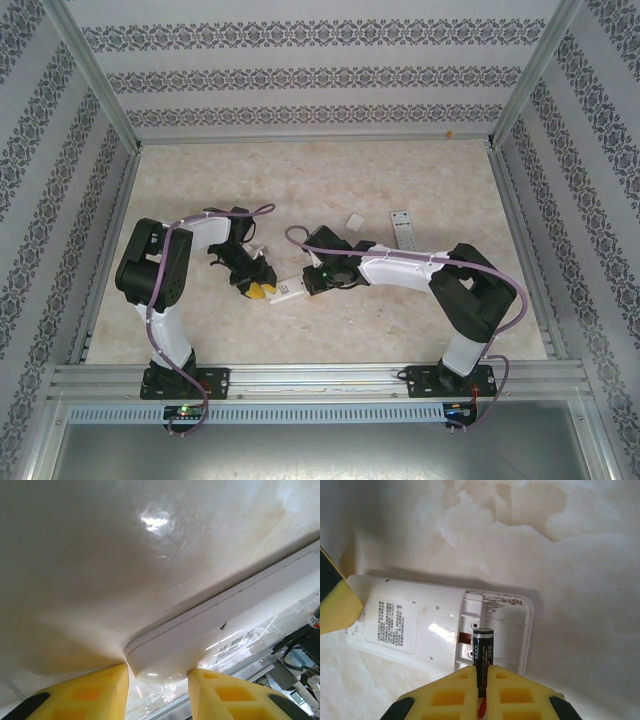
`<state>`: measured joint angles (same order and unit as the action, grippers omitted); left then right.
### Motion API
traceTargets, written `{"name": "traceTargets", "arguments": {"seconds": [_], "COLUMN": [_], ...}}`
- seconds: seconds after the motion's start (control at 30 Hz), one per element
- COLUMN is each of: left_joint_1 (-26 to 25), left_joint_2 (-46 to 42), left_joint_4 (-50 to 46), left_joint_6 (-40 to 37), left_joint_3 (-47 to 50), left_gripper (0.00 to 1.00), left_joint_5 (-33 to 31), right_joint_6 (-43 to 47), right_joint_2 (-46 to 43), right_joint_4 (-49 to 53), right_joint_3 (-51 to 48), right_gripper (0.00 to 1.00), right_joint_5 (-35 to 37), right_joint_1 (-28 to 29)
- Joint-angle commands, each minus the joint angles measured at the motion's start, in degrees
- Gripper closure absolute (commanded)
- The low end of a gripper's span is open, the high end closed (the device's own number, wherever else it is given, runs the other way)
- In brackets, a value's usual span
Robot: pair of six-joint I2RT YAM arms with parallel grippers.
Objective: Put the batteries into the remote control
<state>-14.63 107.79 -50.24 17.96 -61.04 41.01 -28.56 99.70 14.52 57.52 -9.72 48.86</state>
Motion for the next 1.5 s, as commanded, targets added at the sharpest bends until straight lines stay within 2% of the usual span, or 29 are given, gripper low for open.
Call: {"name": "traceTargets", "arguments": {"seconds": [0.0, 0.47, 0.73, 1.0, 1.47], "left_joint_1": [-1.4, -1.4, -1.4, -1.4, -1.4], "left_joint_2": [4.6, 5.2, 5.2, 5.2, 5.2], "left_joint_4": [5.3, 5.2, 5.2, 5.0, 5.1], "left_joint_6": [-0.3, -0.5, -0.5, -0.6, -0.6], "left_joint_3": [2.4, 2.1, 2.1, 2.0, 1.9], "left_gripper": [0.63, 0.63, 0.63, 0.63, 0.63], "left_joint_5": [-9.9, -10.0, -10.0, -10.1, -10.0], "right_joint_6": [-0.6, -0.6, -2.3, -1.2, -0.3], "right_joint_2": [1.7, 4.9, 7.9, 11.1, 2.8], "right_joint_4": [0.2, -0.9, 2.2, -0.4, 2.3], "right_joint_3": [0.6, 2.3, 3.0, 1.7, 2.2], "right_gripper": [0.91, 0.90, 0.90, 0.89, 0.76], "right_joint_5": [0.6, -1.3, 0.1, 1.0, 3.4], "right_joint_1": [-0.6, -0.6, -0.6, 0.5, -0.4]}}
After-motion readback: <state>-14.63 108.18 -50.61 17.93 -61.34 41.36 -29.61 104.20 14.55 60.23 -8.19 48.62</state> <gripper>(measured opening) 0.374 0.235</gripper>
